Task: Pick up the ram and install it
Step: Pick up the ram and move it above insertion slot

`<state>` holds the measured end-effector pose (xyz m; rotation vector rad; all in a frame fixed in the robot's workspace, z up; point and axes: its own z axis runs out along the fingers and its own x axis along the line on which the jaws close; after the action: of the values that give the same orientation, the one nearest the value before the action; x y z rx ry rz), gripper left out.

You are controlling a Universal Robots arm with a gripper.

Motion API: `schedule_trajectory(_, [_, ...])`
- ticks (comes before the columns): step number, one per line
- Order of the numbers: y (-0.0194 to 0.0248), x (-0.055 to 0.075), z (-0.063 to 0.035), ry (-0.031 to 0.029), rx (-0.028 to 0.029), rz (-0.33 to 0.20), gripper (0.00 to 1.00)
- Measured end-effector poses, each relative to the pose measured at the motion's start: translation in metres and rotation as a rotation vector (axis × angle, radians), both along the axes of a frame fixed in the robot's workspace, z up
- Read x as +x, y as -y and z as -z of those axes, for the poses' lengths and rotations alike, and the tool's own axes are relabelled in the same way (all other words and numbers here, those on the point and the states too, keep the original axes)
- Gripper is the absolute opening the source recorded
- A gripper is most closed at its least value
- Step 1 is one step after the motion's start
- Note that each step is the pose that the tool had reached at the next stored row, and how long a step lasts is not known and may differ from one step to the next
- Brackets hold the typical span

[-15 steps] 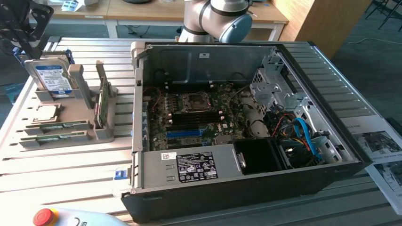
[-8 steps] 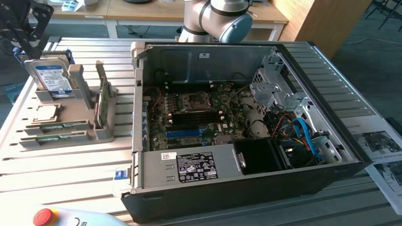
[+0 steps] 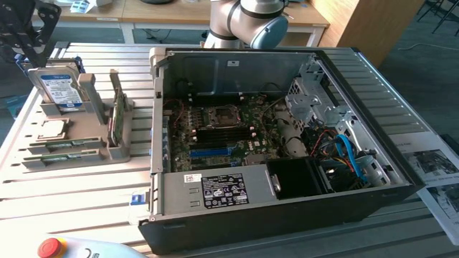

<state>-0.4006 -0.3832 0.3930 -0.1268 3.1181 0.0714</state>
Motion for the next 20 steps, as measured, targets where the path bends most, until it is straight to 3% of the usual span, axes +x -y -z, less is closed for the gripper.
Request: schedule_trajectory(20, [0.0, 0.0, 0.0, 0.0, 0.0001, -0.208, 0.1])
